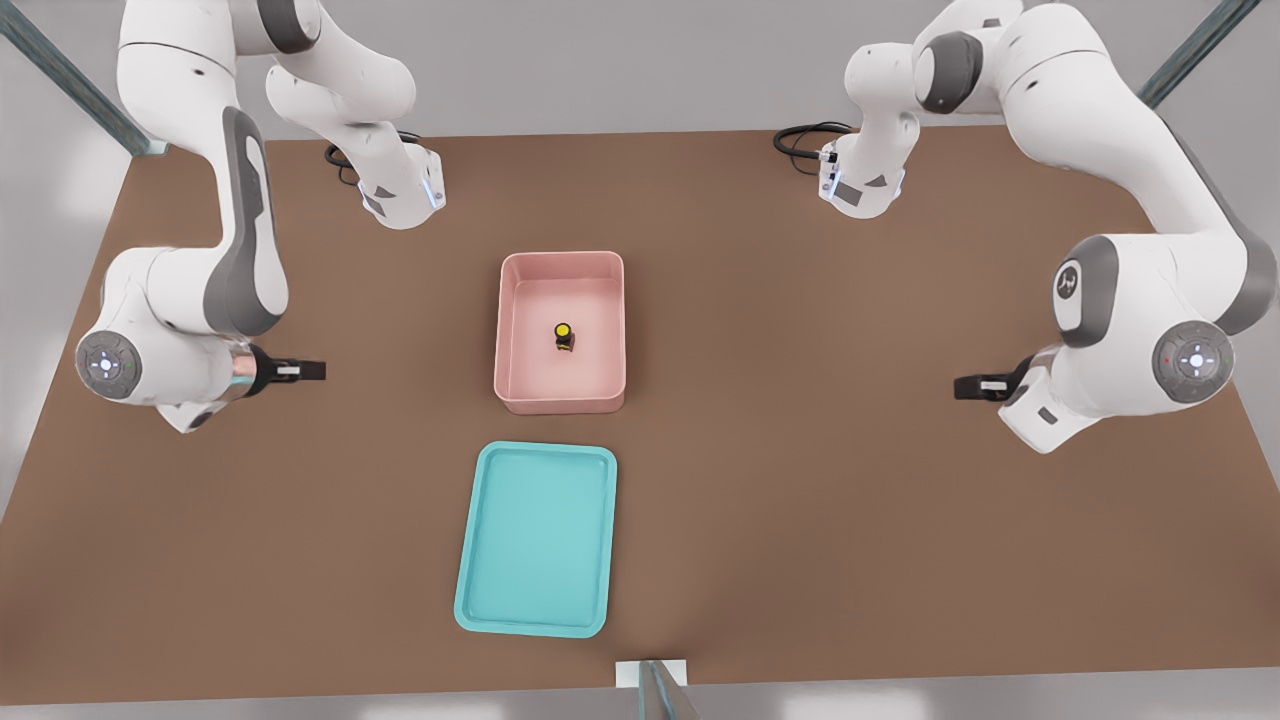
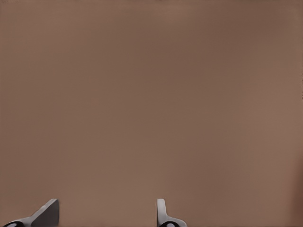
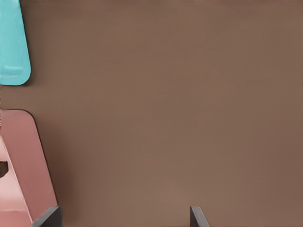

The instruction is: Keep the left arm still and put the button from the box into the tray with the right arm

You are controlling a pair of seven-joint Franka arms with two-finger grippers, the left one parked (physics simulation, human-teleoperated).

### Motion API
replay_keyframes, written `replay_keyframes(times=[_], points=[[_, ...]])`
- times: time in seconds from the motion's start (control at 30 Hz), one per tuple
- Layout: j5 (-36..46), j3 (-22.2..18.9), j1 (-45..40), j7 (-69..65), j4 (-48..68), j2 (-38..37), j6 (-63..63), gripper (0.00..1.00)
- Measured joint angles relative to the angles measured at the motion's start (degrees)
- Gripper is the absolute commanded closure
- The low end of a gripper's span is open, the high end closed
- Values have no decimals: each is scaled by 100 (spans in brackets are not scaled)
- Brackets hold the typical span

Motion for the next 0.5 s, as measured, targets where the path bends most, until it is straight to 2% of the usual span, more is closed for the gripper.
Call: replay_keyframes(times=[0.13,0.27,0.43,0.5], points=[[36,45,138,-7,-3,19,558,0],[64,80,1585,323,-68,124,947,0],[178,358,2221,986,-2256,-1003,1949,0],[196,428,2532,1341,-2736,-1227,2306,0]])
